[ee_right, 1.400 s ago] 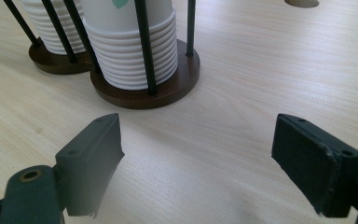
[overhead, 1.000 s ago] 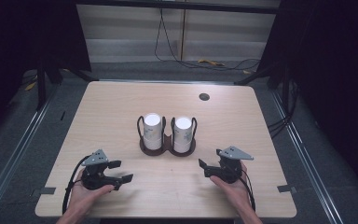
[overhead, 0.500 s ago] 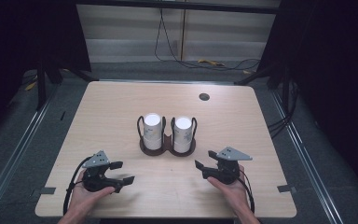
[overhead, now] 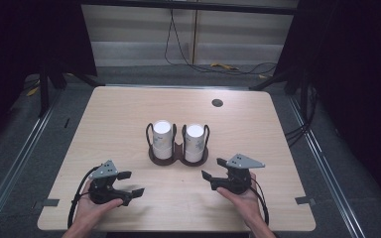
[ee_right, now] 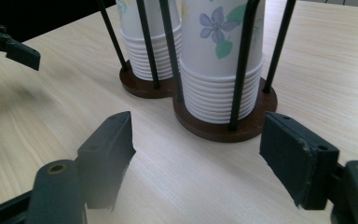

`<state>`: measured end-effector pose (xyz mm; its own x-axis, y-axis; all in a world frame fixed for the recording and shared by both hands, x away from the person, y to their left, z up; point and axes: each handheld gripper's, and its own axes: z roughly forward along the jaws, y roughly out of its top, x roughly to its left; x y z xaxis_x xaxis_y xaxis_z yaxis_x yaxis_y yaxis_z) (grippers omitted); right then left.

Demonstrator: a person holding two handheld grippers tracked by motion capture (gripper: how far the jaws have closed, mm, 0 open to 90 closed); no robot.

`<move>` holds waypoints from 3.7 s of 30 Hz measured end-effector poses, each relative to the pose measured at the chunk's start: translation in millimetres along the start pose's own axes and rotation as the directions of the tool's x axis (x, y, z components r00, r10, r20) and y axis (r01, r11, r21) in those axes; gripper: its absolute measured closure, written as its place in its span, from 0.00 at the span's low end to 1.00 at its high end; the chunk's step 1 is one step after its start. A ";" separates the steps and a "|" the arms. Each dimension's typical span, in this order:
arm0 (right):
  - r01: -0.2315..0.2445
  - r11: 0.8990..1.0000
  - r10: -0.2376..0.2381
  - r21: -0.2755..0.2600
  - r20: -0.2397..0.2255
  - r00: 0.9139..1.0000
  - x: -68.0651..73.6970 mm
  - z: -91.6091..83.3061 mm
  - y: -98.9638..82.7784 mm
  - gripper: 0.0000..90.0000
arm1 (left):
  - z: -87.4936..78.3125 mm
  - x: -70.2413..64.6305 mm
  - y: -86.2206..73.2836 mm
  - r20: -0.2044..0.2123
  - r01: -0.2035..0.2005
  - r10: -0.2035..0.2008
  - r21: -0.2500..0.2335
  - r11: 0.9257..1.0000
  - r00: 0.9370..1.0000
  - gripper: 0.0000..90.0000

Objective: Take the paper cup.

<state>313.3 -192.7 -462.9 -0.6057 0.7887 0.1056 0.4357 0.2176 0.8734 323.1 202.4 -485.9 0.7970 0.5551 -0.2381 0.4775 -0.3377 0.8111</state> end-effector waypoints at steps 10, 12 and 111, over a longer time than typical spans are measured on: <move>0.008 1.000 -0.009 -0.013 -0.064 0.998 8.4 6.1 11.3 0.34 | 1.2 -0.6 0.5 0.006 0.002 -0.002 -0.003 1.000 1.000 0.19; 0.014 1.000 -0.015 -0.017 -0.071 0.997 9.6 6.8 12.7 0.35 | 1.1 -0.6 0.5 0.005 0.002 -0.002 -0.003 1.000 1.000 0.19; 0.297 0.898 -0.197 0.326 -0.307 0.931 25.1 137.1 184.7 0.32 | 0.0 0.8 -1.5 -0.001 0.007 -0.007 -0.001 1.000 1.000 0.21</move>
<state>469.9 -54.0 -364.1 -0.8540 0.5152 0.0721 0.4280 0.6170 0.6604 323.0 203.3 -487.4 0.7930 0.5585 -0.2435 0.4830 -0.3327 0.8100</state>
